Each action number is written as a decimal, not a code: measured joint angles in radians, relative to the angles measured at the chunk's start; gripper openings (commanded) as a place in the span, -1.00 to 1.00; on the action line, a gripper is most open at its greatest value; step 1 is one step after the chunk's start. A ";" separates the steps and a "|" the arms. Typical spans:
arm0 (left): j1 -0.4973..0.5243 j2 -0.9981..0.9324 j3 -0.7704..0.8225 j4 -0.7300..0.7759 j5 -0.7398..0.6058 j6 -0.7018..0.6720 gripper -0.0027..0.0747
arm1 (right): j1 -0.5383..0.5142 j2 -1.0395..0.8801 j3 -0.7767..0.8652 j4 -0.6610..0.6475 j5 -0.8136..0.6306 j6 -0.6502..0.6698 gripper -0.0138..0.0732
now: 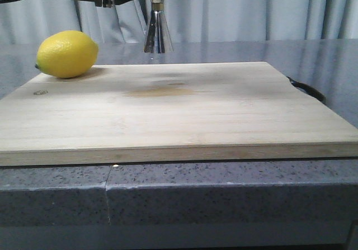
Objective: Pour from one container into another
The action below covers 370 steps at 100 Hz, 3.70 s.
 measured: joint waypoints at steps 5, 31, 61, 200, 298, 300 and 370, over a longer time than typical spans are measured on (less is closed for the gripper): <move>0.000 0.000 0.000 0.000 0.000 0.000 -0.30 | 0.000 0.000 0.000 0.004 0.004 0.072 -0.01; 0.000 0.000 0.000 0.000 0.000 0.000 -0.30 | -0.030 -0.019 0.000 0.008 0.008 0.337 -0.01; 0.000 0.000 0.000 0.000 0.000 0.000 -0.30 | -0.140 -0.133 0.016 0.096 -0.015 0.633 -0.01; 0.000 0.000 0.000 0.000 0.000 0.000 -0.30 | -0.351 -0.185 1.146 0.316 -1.554 0.820 -0.01; 0.000 0.000 0.000 0.000 0.000 0.000 -0.30 | -0.351 0.025 1.079 0.319 -1.561 0.848 0.64; 0.000 0.000 0.000 0.000 0.000 0.000 -0.30 | -0.351 0.021 1.079 0.319 -1.550 0.848 0.66; 0.000 0.000 0.000 0.000 0.000 0.000 -0.30 | -0.351 -0.612 1.079 0.359 -0.511 0.890 0.67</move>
